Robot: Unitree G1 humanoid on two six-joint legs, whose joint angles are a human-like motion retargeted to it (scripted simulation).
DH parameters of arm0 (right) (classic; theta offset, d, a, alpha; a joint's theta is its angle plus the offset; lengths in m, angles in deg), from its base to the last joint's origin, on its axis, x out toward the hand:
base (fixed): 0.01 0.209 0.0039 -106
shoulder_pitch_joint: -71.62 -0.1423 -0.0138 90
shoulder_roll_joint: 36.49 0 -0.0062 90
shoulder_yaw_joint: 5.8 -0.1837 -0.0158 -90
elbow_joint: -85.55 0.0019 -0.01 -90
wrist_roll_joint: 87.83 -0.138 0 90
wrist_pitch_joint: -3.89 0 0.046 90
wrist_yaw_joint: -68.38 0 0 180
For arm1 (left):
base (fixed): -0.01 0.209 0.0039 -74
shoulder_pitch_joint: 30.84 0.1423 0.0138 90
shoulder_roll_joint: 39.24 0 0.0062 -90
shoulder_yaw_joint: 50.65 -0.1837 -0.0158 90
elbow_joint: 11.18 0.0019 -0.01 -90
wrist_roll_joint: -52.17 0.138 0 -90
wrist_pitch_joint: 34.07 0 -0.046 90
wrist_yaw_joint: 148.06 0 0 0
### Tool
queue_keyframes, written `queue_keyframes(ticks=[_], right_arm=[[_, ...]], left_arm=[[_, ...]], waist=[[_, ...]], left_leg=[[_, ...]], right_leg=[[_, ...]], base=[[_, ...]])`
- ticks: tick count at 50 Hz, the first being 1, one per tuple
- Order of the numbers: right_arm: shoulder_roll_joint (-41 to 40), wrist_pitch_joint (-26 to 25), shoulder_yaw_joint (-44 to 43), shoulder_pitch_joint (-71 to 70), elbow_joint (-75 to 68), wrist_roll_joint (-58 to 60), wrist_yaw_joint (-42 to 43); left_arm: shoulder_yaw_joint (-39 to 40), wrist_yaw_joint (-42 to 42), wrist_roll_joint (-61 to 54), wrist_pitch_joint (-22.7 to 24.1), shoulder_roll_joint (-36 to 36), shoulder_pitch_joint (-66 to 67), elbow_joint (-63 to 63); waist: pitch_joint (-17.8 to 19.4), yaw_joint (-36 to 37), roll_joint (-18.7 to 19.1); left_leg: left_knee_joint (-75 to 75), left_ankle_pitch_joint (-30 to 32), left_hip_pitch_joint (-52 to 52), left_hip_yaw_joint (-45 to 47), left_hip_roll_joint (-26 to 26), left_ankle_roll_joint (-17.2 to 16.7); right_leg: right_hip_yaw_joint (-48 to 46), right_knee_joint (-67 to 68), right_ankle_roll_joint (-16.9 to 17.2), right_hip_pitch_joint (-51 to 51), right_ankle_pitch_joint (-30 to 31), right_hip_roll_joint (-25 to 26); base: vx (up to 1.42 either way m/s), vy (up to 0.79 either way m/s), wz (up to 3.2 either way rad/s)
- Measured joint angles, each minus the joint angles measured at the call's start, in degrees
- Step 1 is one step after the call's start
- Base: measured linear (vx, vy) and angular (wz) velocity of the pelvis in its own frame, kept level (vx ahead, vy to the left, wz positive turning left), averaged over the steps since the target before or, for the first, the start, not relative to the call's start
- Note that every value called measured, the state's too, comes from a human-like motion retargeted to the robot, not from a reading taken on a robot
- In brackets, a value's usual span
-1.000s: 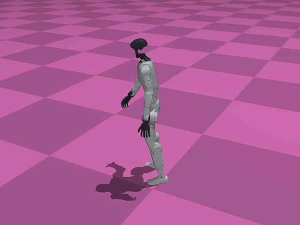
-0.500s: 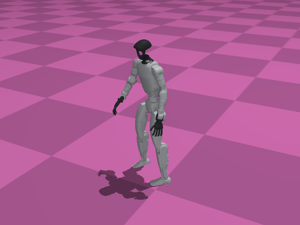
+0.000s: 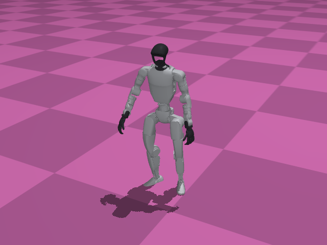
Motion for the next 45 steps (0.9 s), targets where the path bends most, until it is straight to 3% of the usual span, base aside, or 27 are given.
queue_keyframes(ticks=[3, 7, 10, 12, 15, 20, 25, 33, 36, 42, 45], right_arm=[[-0.69, 0.22, 0.14, 1.22, -0.49, 0.04, -0.63], [-1.37, 0.18, 0.49, 2.02, -1.25, -0.63, -0.75], [-1.77, 0.57, 0.98, 2.54, -1.39, -1.04, -0.31], [-1.98, 1.03, 1.39, 2.93, -1.17, -0.92, 0.26], [-2.12, 1.57, 1.9, 3.4, -0.53, -0.46, 1.19], [-2.08, 1.99, 2.56, 4.0, 0.56, -0.5, 2.44], [-2.51, 1.9, 3.52, 3.29, 0.56, -0.43, 3.11], [-0.97, 2.49, 3.52, 1.49, 2.42, -0.78, 2.59], [0.42, 2.18, 2.8, 1.24, 2.91, -1.47, 2.19], [1.94, 0.03, 2.09, 0.74, 1.21, -0.52, 2.49], [1.57, -0.82, 1.56, 0.17, 0.05, 0.36, 3.18]], left_arm=[[0.19, -0.47, -0.59, 0.04, -0.17, 0.15, 0.4], [-0.44, -0.27, -2.05, 0.1, -0.14, 0.24, 0.37], [-0.65, 0.68, -2.98, 0.36, 0.01, 0.27, 0.68], [-0.34, 1.64, -3.65, 0.64, 0.1, 0.39, 0.99], [0.35, 3.05, -5.04, 1.01, 0.12, 0.75, 1.12], [0.13, 4.35, -7.28, 1.83, 0.12, 2.13, 0.09], [0.28, 4.84, -7.71, 2.82, 0.47, 2.82, -0.64], [3.68, 5.67, -8.94, 3.88, -0.71, 2.79, -1.39], [3.96, 5.56, -9.12, 3.59, -1.31, 2.01, -1.51], [3.62, 4.71, -8.46, 1.96, -1.52, 1.52, -1.79], [4.0, 4.37, -7.98, 1.03, -1.23, 1.46, -1.17]], waist=[[0.32, -0.64, 0.65], [1.89, -1.41, 2.05], [3.01, -1.82, 3.12], [3.41, -2.12, 3.39], [3.81, -2.77, 3.6], [3.82, -3.94, 3.17], [3.51, -3.08, 0.73], [3.66, 2.27, 0.61], [4.0, 3.42, 0.73], [3.74, 3.61, -0.71], [3.16, 3.28, -1.84]], left_leg=[[-3.51, 0.62, 1.25, -3.57, 0.41, -0.75], [-5.05, 1.1, 2.15, -8.68, 1.77, -0.76], [-4.67, 1.21, 2.43, -12.15, 2.92, -0.81], [-4.39, 1.28, 2.46, -14.54, 3.14, -0.85], [-4.34, 1.5, 2.55, -18.36, 3.07, -0.8], [-5.12, 2.12, 2.55, -24.95, 1.88, -0.41], [-5.93, 3.0, 1.76, -29.83, -0.96, -0.34], [-7.95, 6.76, -1.44, -35.39, -1.45, -0.68], [-7.95, 7.18, -3.1, -32.19, -1.43, 0.48], [-2.52, 3.6, -4.91, -11.21, -1.75, 3.55], [3.08, -0.14, -5.47, -5.34, -2.06, 4.35]], right_leg=[[-3.52, 1.07, -1.24, 1.13, -0.33, 0.73], [-4.65, 7.69, -5.75, 0.56, -0.61, 0.63], [0.31, 16.9, -8.66, -2.85, -2.89, 0.31], [5.36, 22.27, -8.85, -5.55, -5.14, 0.46], [12.71, 25.46, -8.17, -7.69, -7.22, 1.51], [24.43, 17.94, -5.86, -5.78, -7.59, 4.03], [34.45, 6.9, -2.4, -3.02, -3.35, 4.68], [29.13, 1.07, -1.23, -2.09, 1.22, 3.56], [25.38, 0.2, -0.24, -2.05, 1.76, 2.79], [16.92, 0.3, 0.34, -2.54, 1.68, -0.06], [13.28, 0.72, 0.6, -3.03, 1.43, -1.28]], base=[[-0.02, 0.08, 1.08], [-0.02, 0.09, 1.05], [0.0, 0.06, 1.03], [0.02, 0.02, 1.05], [0.04, -0.02, 1.12], [0.05, -0.08, 1.21], [0.03, -0.17, 0.96], [-0.04, -0.22, 0.65], [-0.08, -0.2, 1.13], [-0.07, -0.14, 1.37], [-0.03, -0.08, 1.2]])
